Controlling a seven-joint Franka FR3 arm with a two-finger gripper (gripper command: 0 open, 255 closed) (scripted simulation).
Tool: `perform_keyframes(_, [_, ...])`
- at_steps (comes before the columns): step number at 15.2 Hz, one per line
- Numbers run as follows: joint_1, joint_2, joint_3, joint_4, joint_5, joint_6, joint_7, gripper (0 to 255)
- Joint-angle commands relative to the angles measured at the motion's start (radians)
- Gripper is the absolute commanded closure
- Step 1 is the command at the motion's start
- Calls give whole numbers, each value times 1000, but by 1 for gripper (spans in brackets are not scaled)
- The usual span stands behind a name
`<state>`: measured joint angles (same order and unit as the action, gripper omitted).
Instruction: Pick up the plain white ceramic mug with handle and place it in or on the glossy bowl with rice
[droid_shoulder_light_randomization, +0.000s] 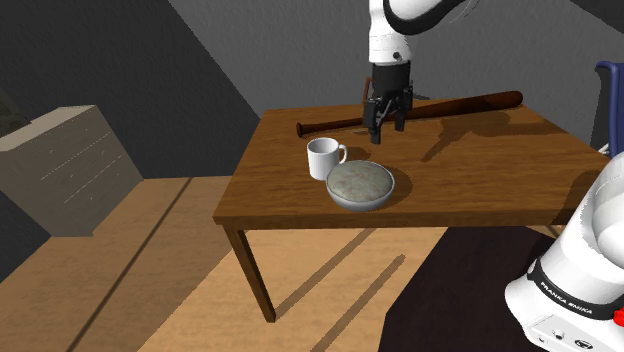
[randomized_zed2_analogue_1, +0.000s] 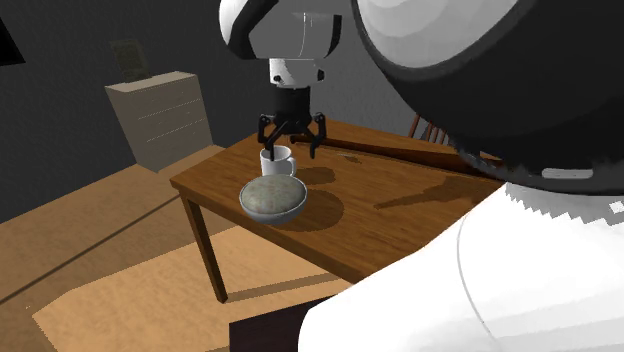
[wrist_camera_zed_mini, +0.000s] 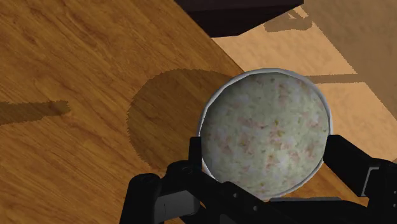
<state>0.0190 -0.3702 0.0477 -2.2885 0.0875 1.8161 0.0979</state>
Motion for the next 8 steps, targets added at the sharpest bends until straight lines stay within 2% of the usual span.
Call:
perform_keyframes(1, [4,81,12,54,-4,35,12,0])
perform_keyframes(8, [17,346,41,251,-40,122,50,0])
